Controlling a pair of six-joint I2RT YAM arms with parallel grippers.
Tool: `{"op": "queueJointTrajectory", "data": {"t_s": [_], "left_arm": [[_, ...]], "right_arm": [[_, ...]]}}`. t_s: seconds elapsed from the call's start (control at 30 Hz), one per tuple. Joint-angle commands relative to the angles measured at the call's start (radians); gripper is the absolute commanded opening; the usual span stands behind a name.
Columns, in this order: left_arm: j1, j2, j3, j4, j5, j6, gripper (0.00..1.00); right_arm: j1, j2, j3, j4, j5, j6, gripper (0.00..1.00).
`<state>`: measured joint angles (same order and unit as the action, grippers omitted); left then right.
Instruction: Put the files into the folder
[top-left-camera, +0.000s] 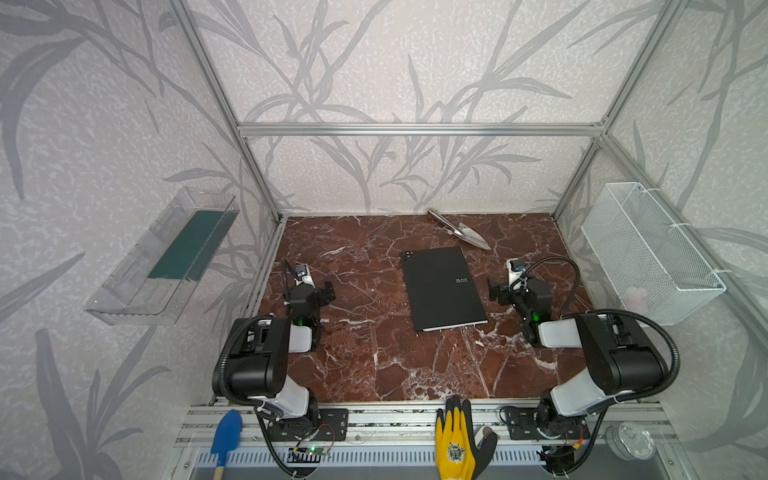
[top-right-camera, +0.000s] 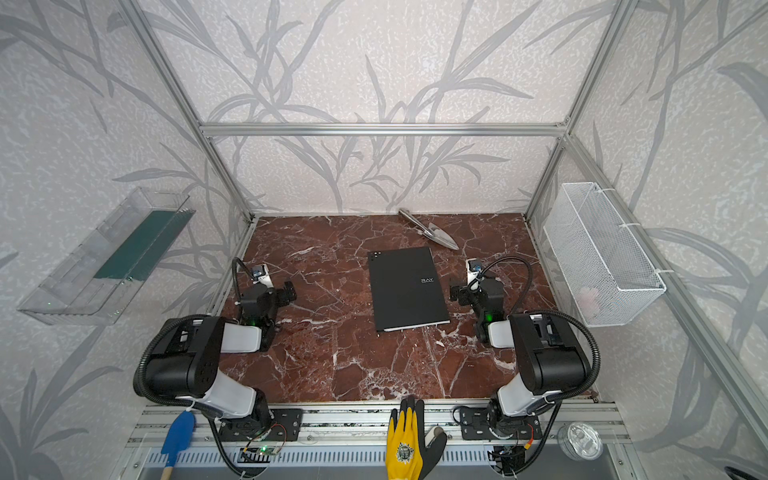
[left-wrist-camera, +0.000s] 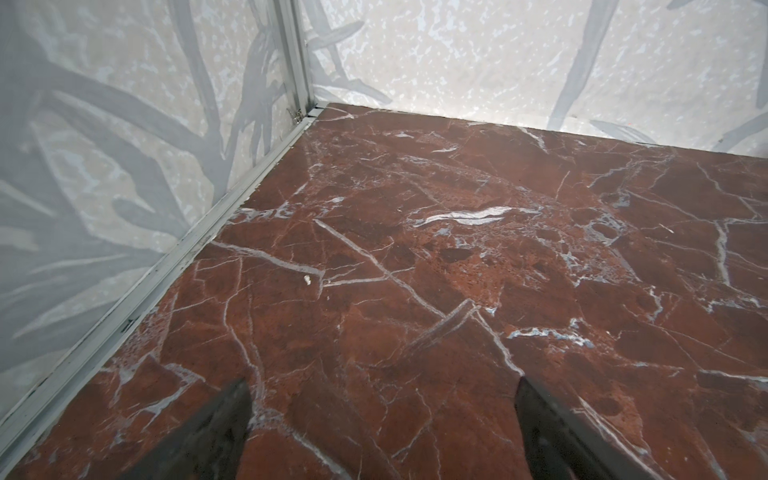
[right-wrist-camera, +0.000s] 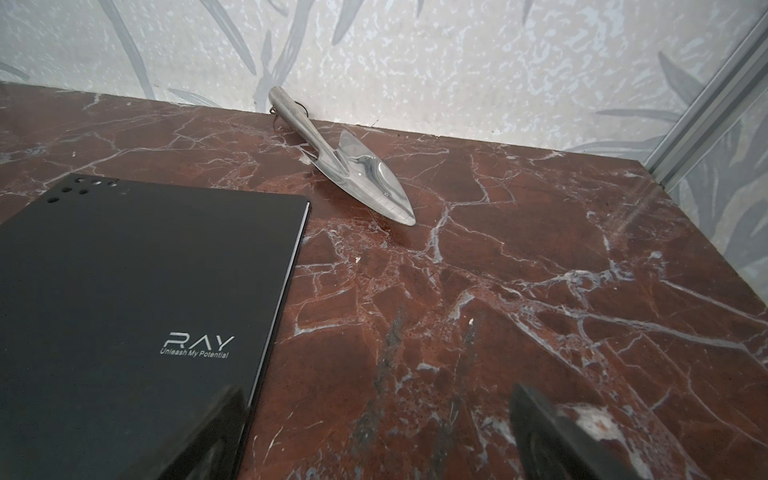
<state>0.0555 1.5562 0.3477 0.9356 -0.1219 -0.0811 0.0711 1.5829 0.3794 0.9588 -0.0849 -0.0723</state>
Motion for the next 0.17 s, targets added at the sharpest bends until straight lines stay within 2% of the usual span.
{"op": "queueJointTrajectory", "data": {"t_s": [0.0,0.13], "left_arm": [[0.011,0.008,0.031,0.001,0.068,0.027,0.99],[-0.006,0.004,0.027,0.003,0.049,0.042,0.99]], "right_arm": [[0.004,0.002,-0.002,0.013,0.016,-0.006,0.99],[0.004,0.002,-0.002,0.013,0.016,-0.006,0.99]]}}
